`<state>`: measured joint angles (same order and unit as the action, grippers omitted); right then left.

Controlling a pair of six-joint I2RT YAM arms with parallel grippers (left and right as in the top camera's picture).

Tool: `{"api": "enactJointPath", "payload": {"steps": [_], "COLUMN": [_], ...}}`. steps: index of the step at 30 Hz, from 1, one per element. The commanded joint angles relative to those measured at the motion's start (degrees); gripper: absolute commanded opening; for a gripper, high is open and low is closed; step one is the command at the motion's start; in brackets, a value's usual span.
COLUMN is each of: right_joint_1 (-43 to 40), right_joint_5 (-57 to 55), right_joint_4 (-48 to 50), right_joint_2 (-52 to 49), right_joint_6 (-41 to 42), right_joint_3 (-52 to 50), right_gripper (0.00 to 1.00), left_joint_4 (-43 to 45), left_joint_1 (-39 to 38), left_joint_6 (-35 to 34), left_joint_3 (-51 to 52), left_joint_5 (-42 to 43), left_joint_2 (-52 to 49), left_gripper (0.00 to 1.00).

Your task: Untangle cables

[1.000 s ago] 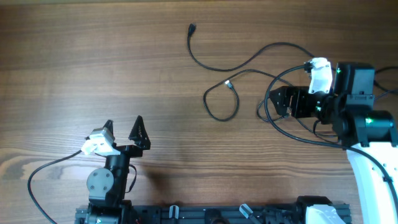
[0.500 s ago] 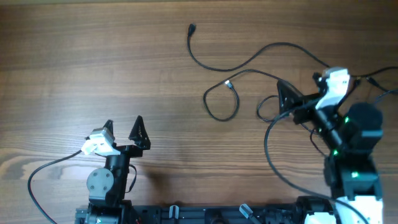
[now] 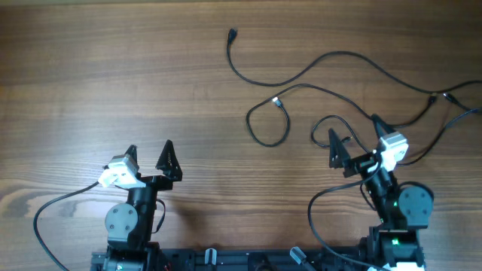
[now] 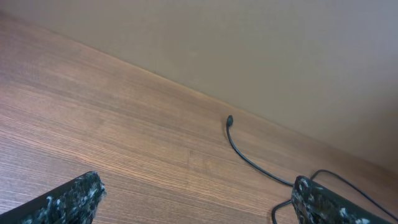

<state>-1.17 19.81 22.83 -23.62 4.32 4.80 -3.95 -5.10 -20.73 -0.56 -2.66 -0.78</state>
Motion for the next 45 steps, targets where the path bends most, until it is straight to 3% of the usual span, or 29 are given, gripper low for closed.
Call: {"api": "enactJointPath", "payload": {"steps": [1, 8, 17, 23, 45], "right_joint_1": [0.2, 0.2, 0.2, 0.2, 0.5], "right_joint_5": [-0.5, -1.6, -2.1, -3.4, -6.0], "right_joint_4": [0.6, -3.7, -9.4, -20.5, -21.9], "right_joint_2": [5.7, 12.4, 13.6, 23.6, 23.5], "right_joint_6": [0.2, -1.6, -1.5, -1.6, -2.6], "right_joint_3": [-4.4, -4.5, -4.5, -4.5, -4.5], "right_gripper": [1.00, 1.00, 1.00, 1.00, 1.00], "left_joint_4": [-0.2, -0.2, -0.2, -0.2, -0.2], "left_joint_1": [0.4, 0.4, 0.4, 0.4, 0.4], "left_joint_6": [-0.3, -0.3, -0.3, -0.3, -0.3], "left_joint_3": [0.2, 0.2, 0.2, 0.2, 0.2], "left_joint_5": [0.5, 0.4, 0.5, 0.4, 0.5], "left_joint_2": [0.6, 0.6, 0.6, 0.6, 0.6], "left_gripper": [1.00, 1.00, 1.00, 1.00, 1.00]}}
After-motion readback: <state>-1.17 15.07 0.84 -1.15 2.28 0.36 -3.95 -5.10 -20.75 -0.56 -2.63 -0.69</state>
